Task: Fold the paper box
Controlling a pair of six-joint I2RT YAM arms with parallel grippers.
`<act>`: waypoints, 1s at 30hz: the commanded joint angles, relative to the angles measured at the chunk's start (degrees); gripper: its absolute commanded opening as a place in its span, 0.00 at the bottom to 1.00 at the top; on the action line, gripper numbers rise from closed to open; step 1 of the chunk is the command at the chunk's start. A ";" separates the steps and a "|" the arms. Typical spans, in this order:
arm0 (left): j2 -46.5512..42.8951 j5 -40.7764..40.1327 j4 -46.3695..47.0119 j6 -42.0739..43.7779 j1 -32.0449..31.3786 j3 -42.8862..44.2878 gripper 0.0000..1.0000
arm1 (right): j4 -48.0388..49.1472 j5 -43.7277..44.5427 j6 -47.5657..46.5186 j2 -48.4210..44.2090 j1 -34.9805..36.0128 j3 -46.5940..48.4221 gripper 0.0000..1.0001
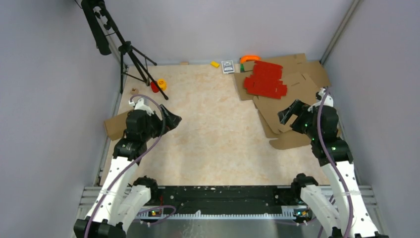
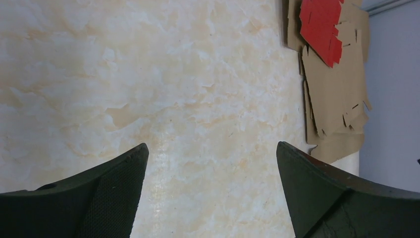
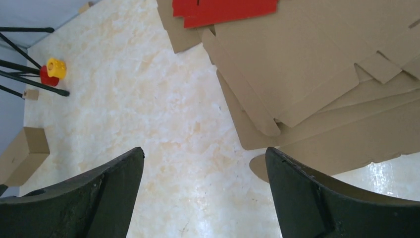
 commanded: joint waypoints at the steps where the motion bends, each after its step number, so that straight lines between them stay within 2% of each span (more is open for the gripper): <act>1: -2.07 2.93 1.42 2.63 0.19 0.48 0.99 | 3.98 -1.57 2.94 1.97 0.21 -3.42 0.92; 8: -2.34 7.86 2.73 6.98 0.19 -0.12 0.99 | 12.96 -4.19 8.93 3.86 0.24 -9.97 0.92; 15: -1.29 9.38 -0.97 12.90 0.19 2.79 0.99 | 18.80 4.35 16.14 5.53 -0.26 -16.73 0.88; 19: -1.08 8.70 -0.25 13.37 0.19 1.63 0.99 | 20.91 2.85 17.00 8.03 -5.90 -17.93 0.88; 22: -0.71 10.83 0.24 13.31 0.19 1.43 0.99 | 21.21 1.79 14.59 10.44 -13.05 -16.52 0.88; 27: -0.32 10.67 0.49 12.98 0.19 1.53 0.99 | 20.29 4.10 10.95 13.18 -19.02 -13.17 0.88; 30: 0.13 10.15 0.77 12.47 0.19 1.53 0.99 | 23.72 -1.04 12.28 15.08 -22.72 -14.23 0.87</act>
